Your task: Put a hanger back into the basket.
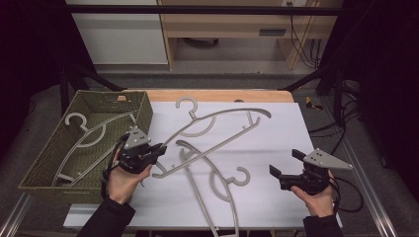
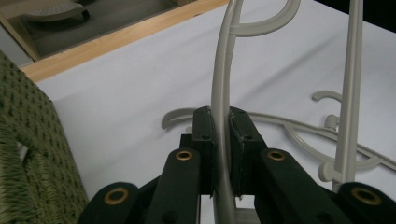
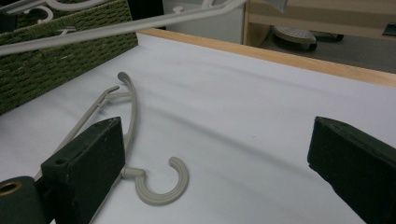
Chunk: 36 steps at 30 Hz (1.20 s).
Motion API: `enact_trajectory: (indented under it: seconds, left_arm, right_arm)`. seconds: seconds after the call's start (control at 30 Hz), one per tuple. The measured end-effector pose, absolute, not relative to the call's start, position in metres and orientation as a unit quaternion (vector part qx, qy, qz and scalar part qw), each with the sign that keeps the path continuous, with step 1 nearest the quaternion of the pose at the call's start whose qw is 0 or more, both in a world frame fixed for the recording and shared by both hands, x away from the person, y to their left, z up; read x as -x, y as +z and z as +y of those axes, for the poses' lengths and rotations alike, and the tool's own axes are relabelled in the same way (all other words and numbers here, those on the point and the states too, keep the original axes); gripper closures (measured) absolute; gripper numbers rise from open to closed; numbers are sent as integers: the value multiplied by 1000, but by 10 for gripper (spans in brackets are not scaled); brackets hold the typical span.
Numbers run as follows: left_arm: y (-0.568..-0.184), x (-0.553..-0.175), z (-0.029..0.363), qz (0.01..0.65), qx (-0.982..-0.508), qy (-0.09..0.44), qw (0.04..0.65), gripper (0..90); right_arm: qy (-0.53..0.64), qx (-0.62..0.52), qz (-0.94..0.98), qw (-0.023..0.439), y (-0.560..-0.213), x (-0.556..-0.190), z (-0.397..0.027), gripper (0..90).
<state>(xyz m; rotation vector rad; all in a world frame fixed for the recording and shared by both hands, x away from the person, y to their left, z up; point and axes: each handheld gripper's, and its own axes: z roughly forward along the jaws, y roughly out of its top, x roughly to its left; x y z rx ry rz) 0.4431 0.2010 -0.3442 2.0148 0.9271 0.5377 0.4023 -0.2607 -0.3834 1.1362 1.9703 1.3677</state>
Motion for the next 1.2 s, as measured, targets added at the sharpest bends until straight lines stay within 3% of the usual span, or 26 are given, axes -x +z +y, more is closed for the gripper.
enact_trajectory:
  seconds: [0.6, 0.83, 1.2]
  left_arm:
    - [-306, -435, 244, 380, -760, 262, 458, 824]
    - [-282, -438, 271, 387, -755, 297, 439, 824]
    - [-264, -452, 318, 408, -753, 304, 417, 823]
  right_arm:
    - [498, -414, 723, 242, -385, -404, -260, 40]
    - [498, -415, 722, 242, -384, -404, -260, 40]
    - [497, -414, 724, 241, -384, -404, -260, 40]
